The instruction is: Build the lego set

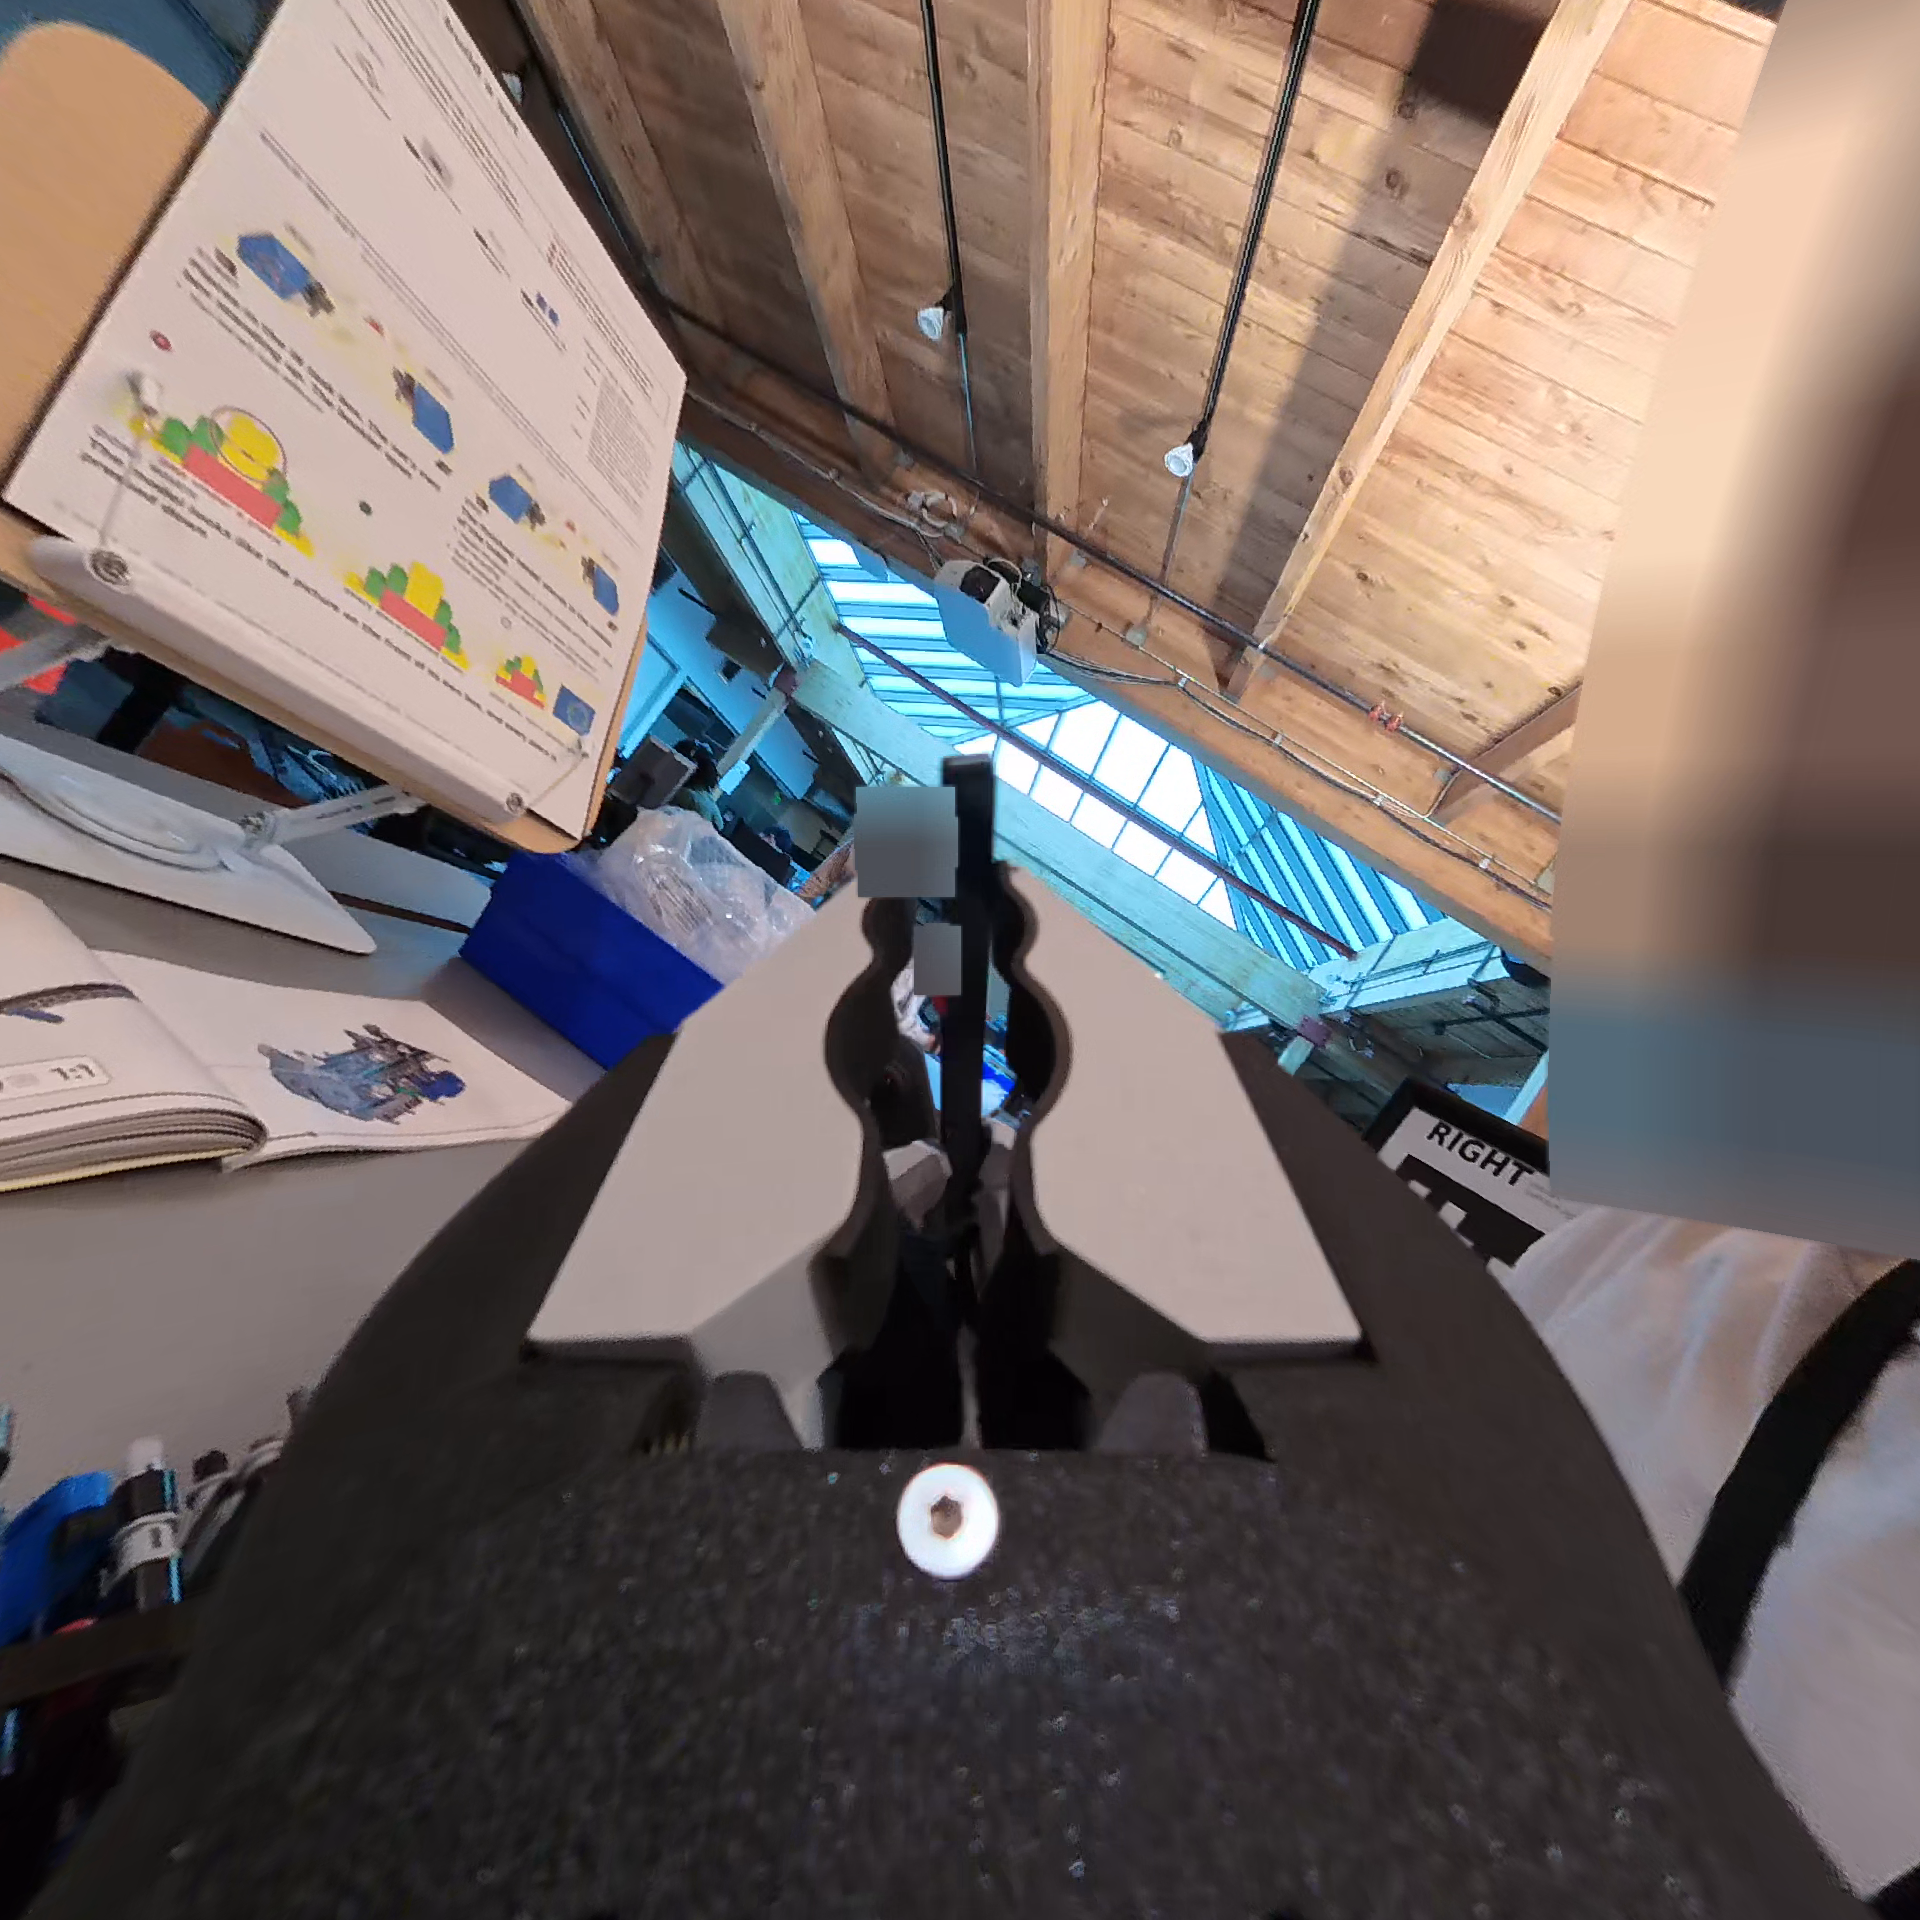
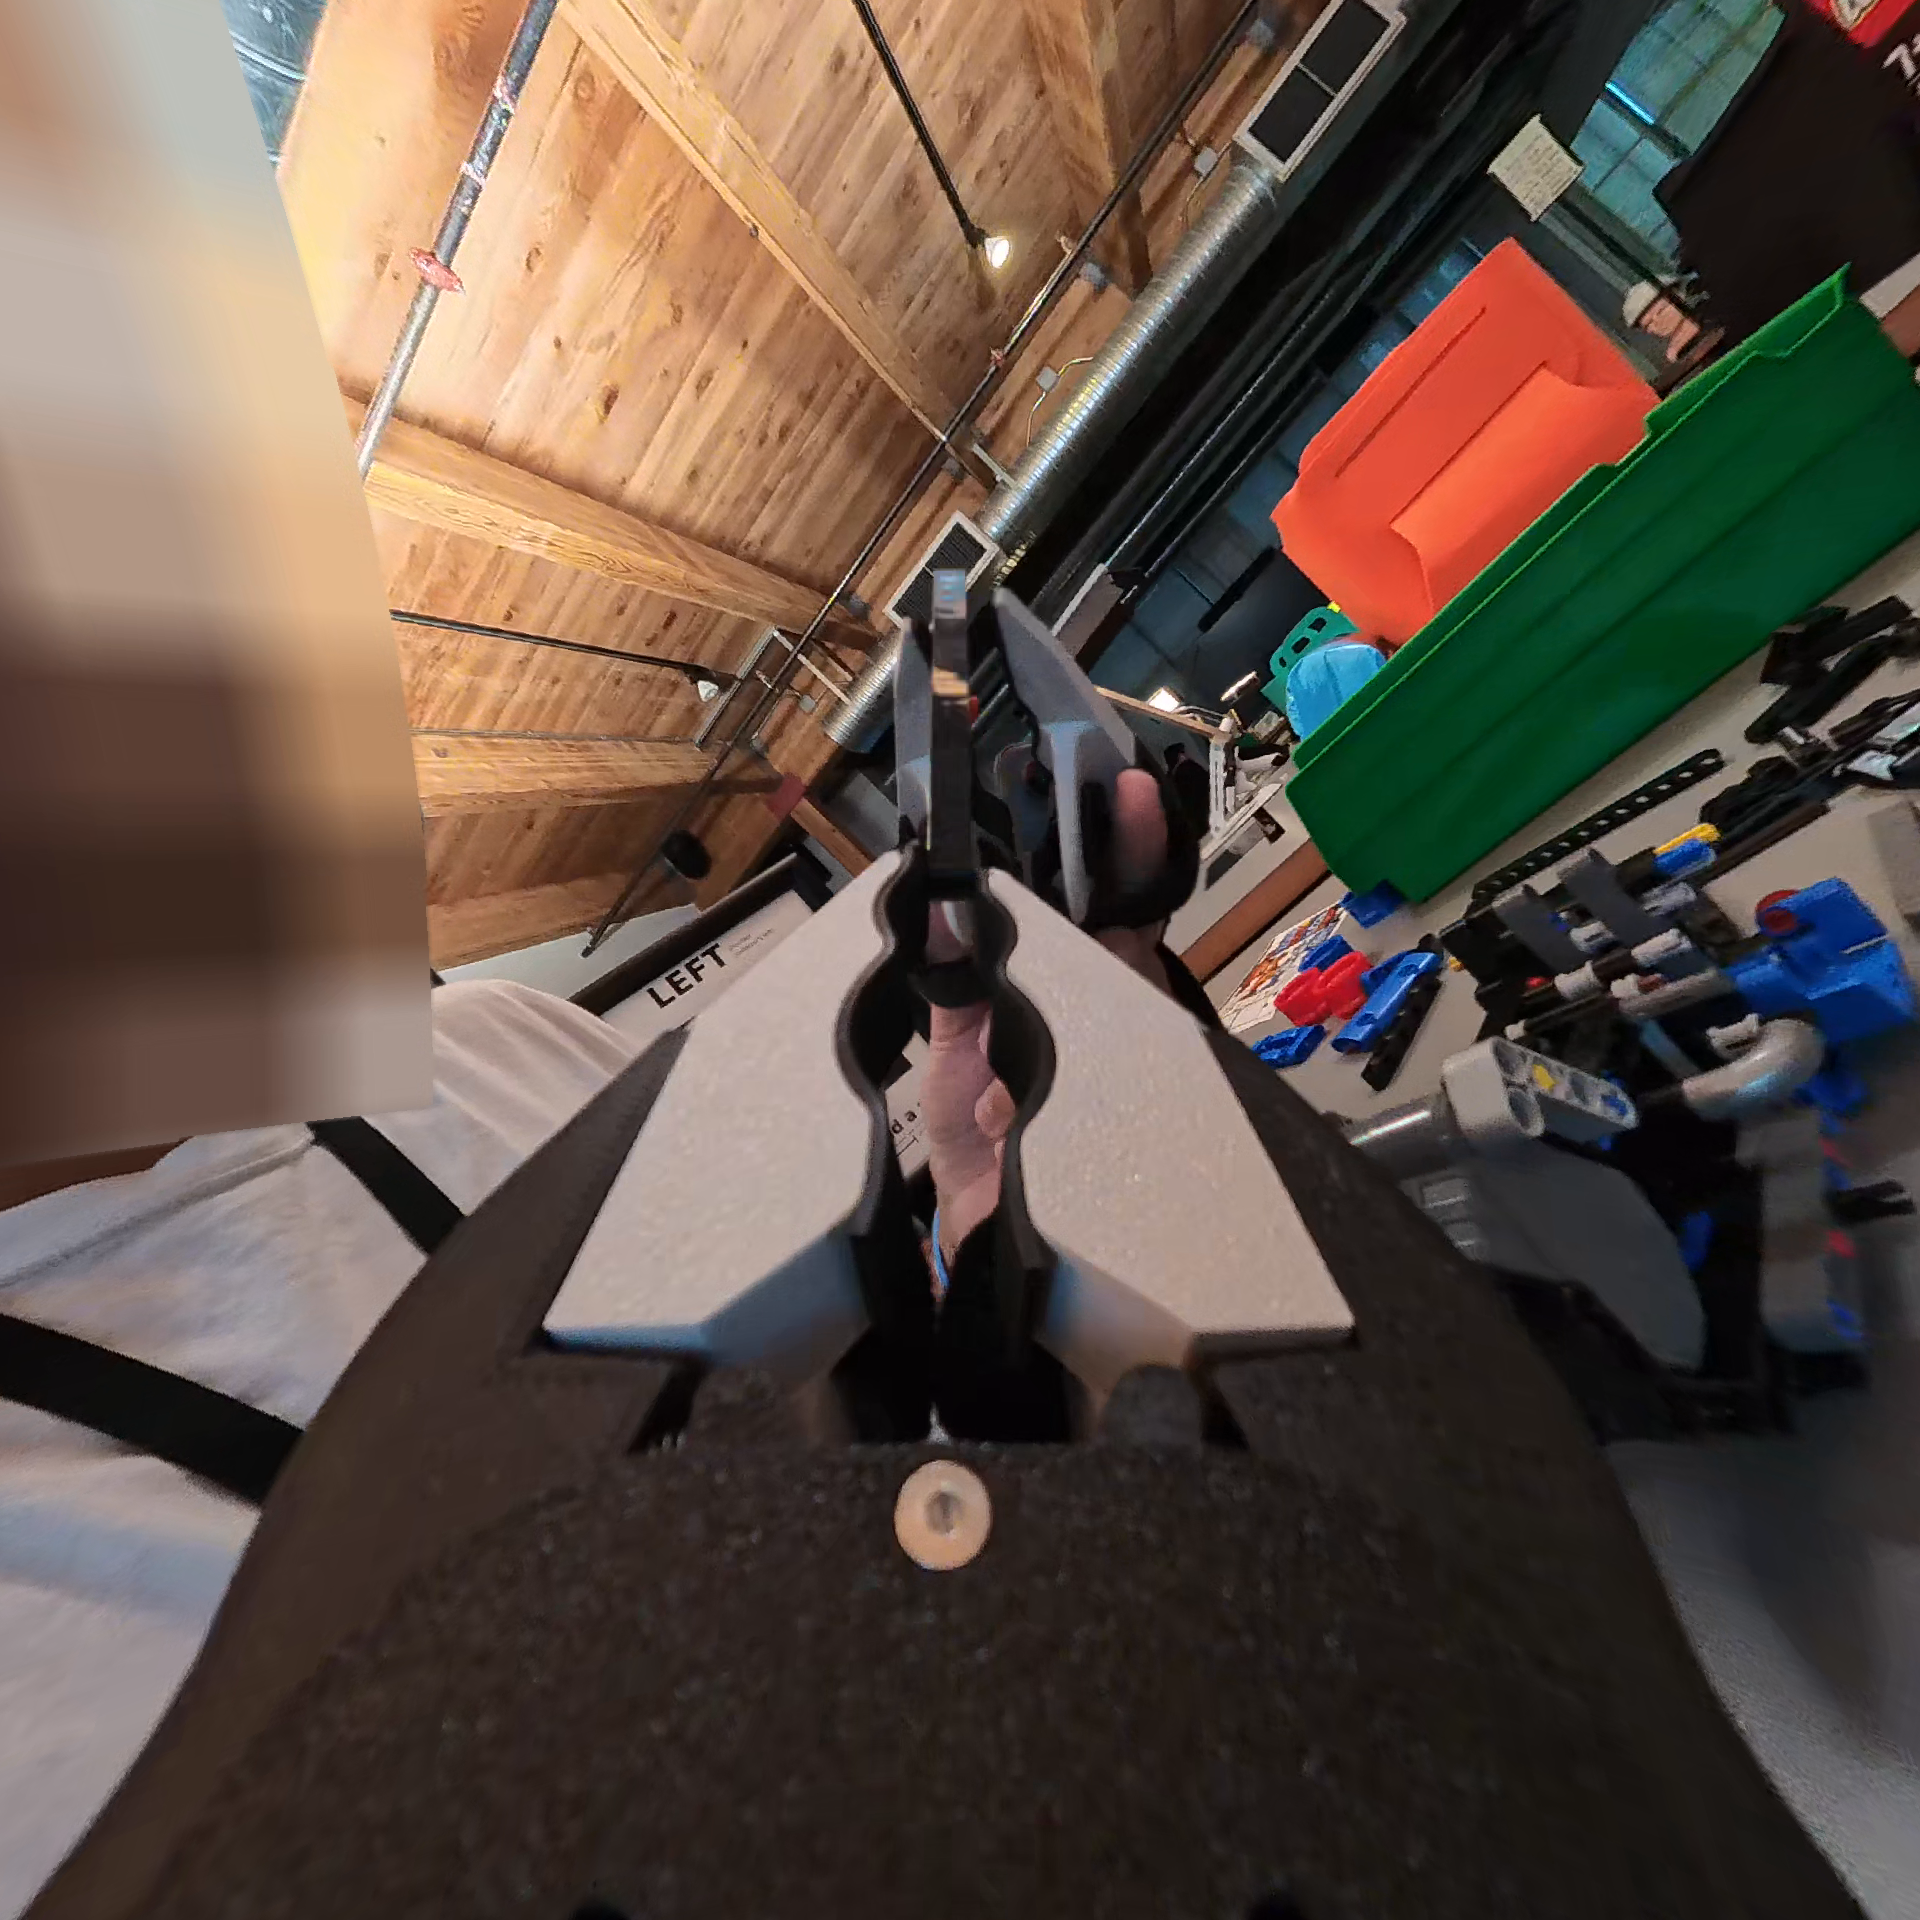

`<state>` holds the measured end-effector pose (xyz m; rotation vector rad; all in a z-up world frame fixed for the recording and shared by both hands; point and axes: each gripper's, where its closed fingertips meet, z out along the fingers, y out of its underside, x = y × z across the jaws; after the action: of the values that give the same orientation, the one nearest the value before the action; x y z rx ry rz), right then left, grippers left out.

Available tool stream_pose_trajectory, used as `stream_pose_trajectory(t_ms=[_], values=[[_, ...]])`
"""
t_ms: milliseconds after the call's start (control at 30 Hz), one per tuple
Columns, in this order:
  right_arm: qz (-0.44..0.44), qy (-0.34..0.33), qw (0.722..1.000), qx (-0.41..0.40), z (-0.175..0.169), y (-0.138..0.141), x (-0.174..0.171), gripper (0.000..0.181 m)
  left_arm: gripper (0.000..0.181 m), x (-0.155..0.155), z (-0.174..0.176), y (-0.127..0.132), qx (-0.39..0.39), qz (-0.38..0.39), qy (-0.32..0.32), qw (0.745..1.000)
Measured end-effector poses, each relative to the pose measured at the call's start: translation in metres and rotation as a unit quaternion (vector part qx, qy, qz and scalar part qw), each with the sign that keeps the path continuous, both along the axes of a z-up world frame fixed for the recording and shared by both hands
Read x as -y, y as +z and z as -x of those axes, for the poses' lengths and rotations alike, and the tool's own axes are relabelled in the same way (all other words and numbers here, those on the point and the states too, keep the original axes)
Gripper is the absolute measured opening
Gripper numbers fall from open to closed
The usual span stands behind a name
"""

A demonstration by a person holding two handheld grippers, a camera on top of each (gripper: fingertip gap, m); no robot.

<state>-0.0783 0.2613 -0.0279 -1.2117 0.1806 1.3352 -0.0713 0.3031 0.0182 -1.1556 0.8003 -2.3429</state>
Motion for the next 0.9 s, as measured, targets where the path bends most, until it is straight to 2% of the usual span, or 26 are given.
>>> stream_pose_trajectory(t_ms=[33,300,533,700,800,900], values=[[0.003,0.001,1.0,-0.001,0.001,-0.002,-0.001,0.007,0.007,-0.001,0.0,0.001,0.003,-0.003,0.006,1.0],[0.012,0.007,1.0,-0.017,0.006,-0.008,-0.004,0.007,0.008,-0.004,-0.005,-0.002,-0.003,-0.039,0.05,0.998],[0.021,-0.006,1.0,-0.007,0.006,-0.015,-0.007,0.006,0.007,-0.011,-0.007,-0.005,-0.038,-0.067,0.086,0.993],[0.04,-0.008,0.999,-0.01,0.003,-0.023,-0.011,0.008,0.005,-0.007,-0.01,-0.007,-0.068,-0.06,0.056,0.994],[0.038,-0.019,0.999,0.024,-0.002,-0.02,-0.007,0.018,0.005,-0.001,-0.006,-0.003,-0.071,-0.084,0.032,0.993],[0.031,-0.079,0.988,0.13,-0.026,-0.011,0.007,0.021,0.005,-0.006,0.007,0.008,-0.063,-0.153,0.057,0.985]])
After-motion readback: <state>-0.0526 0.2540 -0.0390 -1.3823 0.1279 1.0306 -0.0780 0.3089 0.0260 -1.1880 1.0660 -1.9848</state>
